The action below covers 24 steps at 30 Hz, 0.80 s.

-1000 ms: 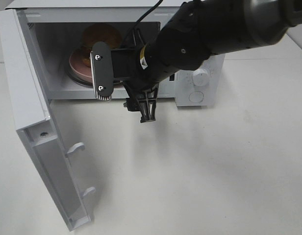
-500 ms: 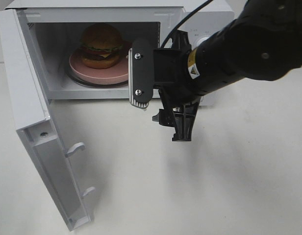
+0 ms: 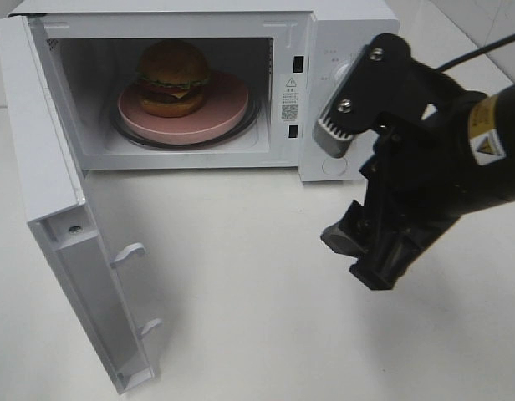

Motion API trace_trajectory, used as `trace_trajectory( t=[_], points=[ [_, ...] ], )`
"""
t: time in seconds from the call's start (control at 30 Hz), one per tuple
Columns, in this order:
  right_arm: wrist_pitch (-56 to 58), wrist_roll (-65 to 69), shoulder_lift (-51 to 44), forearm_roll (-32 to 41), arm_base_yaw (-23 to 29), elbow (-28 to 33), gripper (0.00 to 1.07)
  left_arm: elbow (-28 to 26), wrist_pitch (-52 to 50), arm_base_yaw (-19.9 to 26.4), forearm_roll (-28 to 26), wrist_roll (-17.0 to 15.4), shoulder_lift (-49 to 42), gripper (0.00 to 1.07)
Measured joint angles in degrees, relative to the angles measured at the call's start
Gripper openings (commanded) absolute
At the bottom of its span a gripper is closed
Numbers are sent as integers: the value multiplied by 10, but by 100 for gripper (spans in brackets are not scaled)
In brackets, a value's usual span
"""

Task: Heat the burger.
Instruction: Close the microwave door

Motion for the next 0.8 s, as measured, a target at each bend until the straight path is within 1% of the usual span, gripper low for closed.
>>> trace_trajectory(
  t=[0.03,0.1,0.13,0.17,0.2,0.23,0.3,0.33,0.4,0.43,0.47,0.5,0.57,0.6,0.63,0.67,0.73,0.77,0.8],
  points=[
    [35,34,-28,4,0,7,76,0,0,0,0,0,0,98],
    [53,52,-42,4,0,10,76,0,0,0,0,0,0,98],
    [93,77,-71,5,1,14,76,0,0,0,0,0,0,98],
    [93,77,-71,5,1,14,76,0,0,0,0,0,0,98],
    [135,97,-97,6,1,15,76,0,0,0,0,0,0,98],
    [135,97,-97,6,1,15,76,0,0,0,0,0,0,98],
    [205,117,-138,10,1,15,76,0,0,0,0,0,0,98],
    [205,117,-138,10,1,15,76,0,0,0,0,0,0,98],
    [273,122,-179,13,1,15,76,0,0,0,0,0,0,98],
    [273,122,-179,13,1,15,76,0,0,0,0,0,0,98],
    [307,122,-206,15,1,15,76,0,0,0,0,0,0,98],
    [307,122,-206,15,1,15,76,0,0,0,0,0,0,98],
    [344,122,-249,16,1,16,76,0,0,0,0,0,0,98],
    [344,122,-249,16,1,16,76,0,0,0,0,0,0,98],
    [362,122,-278,16,1,16,76,0,0,0,0,0,0,98],
    [362,122,-278,16,1,16,76,0,0,0,0,0,0,98],
    [384,122,-329,16,1,16,76,0,0,0,0,0,0,98],
    [384,122,-329,16,1,16,76,0,0,0,0,0,0,98],
    [395,122,-356,16,1,16,76,0,0,0,0,0,0,98]
  ],
)
